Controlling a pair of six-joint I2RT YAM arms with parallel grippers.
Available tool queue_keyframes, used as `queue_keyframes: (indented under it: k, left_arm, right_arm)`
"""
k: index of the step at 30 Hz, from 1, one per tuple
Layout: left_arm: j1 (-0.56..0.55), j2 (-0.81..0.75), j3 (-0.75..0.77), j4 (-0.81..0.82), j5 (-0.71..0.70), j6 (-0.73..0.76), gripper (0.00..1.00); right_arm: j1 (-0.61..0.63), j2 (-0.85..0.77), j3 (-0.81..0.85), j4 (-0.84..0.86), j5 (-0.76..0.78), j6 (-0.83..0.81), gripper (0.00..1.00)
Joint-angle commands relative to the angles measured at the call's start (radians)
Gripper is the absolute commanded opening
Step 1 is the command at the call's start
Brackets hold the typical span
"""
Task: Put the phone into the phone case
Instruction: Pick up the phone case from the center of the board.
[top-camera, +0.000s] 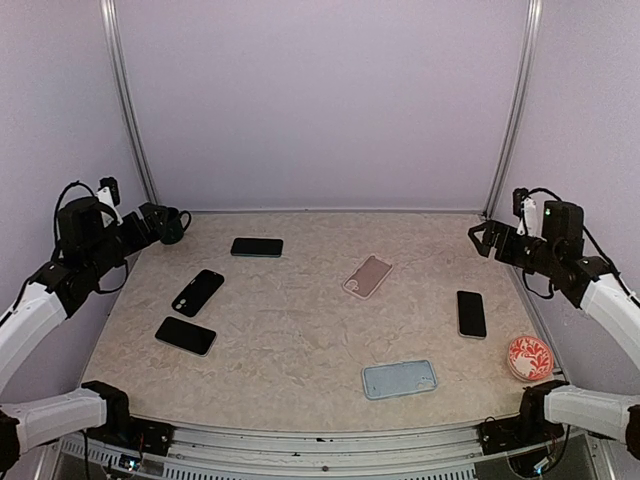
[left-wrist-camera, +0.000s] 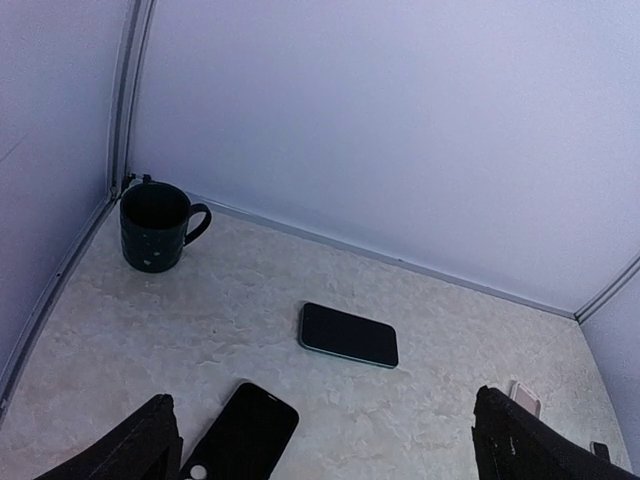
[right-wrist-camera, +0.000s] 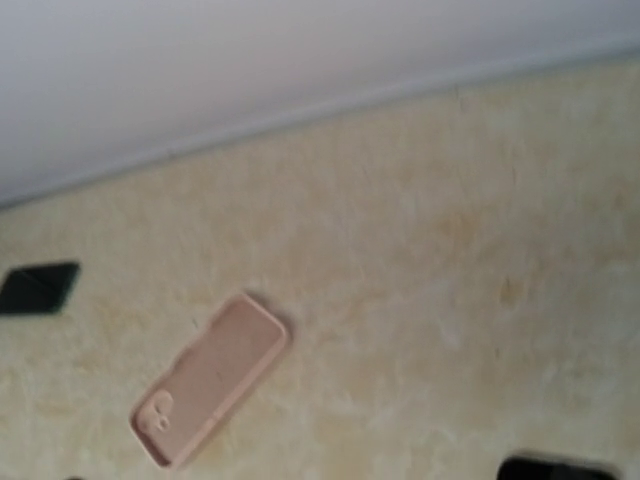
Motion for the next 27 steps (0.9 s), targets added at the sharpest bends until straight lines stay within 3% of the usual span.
queue_keyframes:
  k: [1, 10, 20, 27]
  left_arm:
    - [-0.054, 0.016, -0.009, -0.006, -0.035, -0.025, 0.99]
    - [-0.229, 0.091, -0.005, 0.017, -0.14, -0.041, 0.99]
    - [-0.352, 0.186, 0.001, 0.042, -0.198, -0.05, 0.99]
    - [-0.382, 0.184, -0.008, 0.042, -0.202, -0.052, 0.99]
  right_arm:
    - [0.028, 0.089, 0.036, -0.003, 0.0, 0.014, 1.0]
    - [0.153, 0.32, 0.109, 0.005, 0.191, -0.013, 0.99]
    - [0.289, 0.702, 0.352, 0.016, 0.383, -0.126, 0.99]
    - [0.31, 0.938, 0.569, 0.033, 0.377, -0.203, 0.99]
